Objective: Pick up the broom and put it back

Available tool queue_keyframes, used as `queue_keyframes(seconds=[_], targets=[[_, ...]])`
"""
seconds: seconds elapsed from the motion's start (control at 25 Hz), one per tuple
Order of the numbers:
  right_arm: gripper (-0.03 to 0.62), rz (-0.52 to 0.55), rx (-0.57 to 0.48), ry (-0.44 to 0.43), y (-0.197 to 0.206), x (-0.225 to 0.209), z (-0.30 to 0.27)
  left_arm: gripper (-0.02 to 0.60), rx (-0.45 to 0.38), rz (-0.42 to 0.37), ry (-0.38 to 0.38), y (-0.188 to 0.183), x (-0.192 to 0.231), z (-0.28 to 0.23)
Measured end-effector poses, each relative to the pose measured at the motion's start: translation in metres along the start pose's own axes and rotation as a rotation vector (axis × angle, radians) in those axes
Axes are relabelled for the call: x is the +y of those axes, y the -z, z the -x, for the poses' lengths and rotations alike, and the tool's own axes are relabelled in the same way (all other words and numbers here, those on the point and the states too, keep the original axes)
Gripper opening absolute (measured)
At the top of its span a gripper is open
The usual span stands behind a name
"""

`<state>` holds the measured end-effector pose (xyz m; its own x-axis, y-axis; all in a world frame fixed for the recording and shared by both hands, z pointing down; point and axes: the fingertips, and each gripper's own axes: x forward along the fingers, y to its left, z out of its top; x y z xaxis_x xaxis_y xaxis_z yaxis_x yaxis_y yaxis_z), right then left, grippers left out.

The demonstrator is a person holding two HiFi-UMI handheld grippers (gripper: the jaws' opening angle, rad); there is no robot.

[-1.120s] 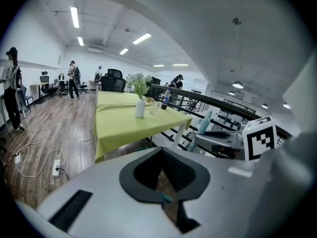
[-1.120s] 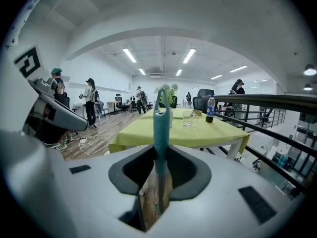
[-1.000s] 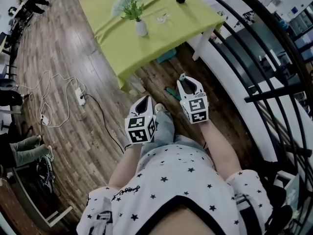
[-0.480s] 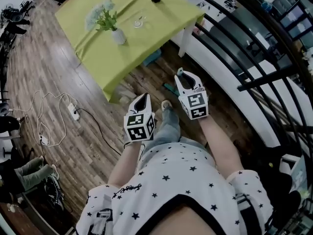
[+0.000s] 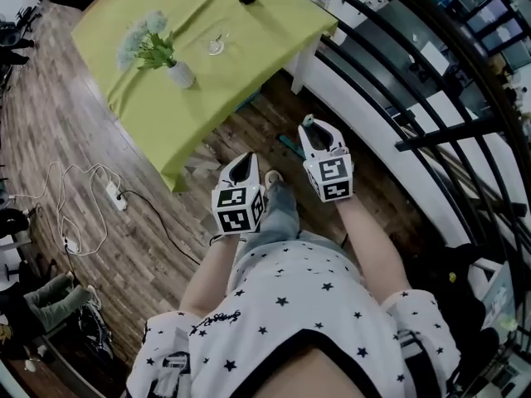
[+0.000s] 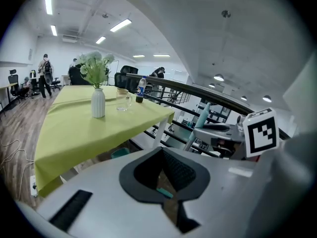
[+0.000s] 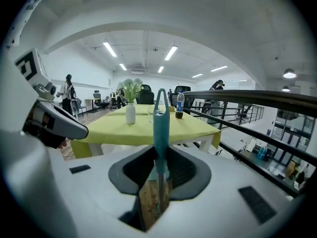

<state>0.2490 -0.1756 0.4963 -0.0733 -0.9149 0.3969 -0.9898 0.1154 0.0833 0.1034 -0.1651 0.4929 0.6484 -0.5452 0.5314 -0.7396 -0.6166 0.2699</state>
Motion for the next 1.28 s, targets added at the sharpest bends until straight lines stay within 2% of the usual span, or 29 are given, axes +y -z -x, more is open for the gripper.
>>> queue_keyframes(seconds=[0.28, 0.64, 0.96, 1.28], targets=[[0.077, -0.024, 0.042, 0.009, 0.014, -0.032, -0.034, 0.011, 0.032, 0.001, 0.018, -0.017, 0.001, -0.049], [0.077, -0.024, 0.135, -0.019, 0.044, -0.053, -0.078, 0.011, 0.076, 0.024, 0.042, -0.024, 0.004, -0.106], [0.077, -0.014, 0.189, -0.017, 0.06, -0.069, -0.118, 0.011, 0.113, 0.045, 0.049, -0.027, 0.013, -0.141], [0.078, 0.011, 0.236, -0.018, 0.083, -0.076, -0.157, 0.011, 0.152, 0.061, 0.052, -0.015, 0.02, -0.162]])
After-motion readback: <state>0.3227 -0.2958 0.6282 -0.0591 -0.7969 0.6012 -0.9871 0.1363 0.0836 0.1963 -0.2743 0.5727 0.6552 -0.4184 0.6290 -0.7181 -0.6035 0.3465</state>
